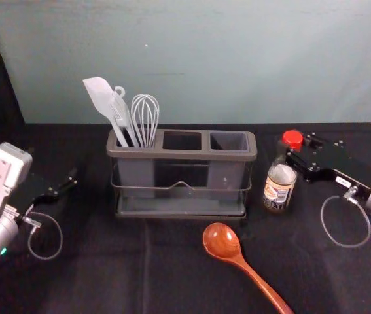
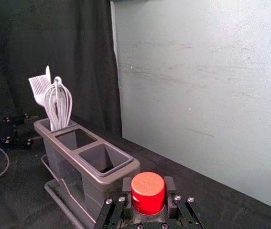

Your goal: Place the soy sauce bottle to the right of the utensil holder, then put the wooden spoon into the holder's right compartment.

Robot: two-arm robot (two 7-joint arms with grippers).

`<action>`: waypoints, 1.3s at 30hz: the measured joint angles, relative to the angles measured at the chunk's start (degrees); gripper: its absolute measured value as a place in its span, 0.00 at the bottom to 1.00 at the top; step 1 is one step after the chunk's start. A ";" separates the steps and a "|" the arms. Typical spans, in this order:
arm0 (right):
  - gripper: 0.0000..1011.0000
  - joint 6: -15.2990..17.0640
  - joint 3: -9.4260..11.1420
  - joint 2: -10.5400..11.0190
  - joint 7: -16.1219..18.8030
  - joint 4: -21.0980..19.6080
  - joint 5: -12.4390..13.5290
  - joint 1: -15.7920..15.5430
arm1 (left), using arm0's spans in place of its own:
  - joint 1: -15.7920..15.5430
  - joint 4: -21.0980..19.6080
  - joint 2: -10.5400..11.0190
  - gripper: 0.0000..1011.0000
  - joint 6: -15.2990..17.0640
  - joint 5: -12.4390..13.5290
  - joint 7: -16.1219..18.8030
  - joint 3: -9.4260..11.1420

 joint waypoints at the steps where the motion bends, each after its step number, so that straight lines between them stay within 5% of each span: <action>1: 0.39 -0.05 -0.06 -0.11 0.21 0.33 0.07 0.16 | 0.00 0.00 0.00 1.00 0.00 0.00 0.00 0.00; 15: 0.39 -1.66 -1.61 -1.85 1.43 5.98 -0.97 3.22 | 0.00 0.00 0.00 1.00 0.00 0.00 0.00 0.00; 39: 0.39 -2.96 -2.38 -2.61 3.04 7.77 -1.85 4.56 | 0.00 0.00 0.00 1.00 0.00 0.00 0.00 0.00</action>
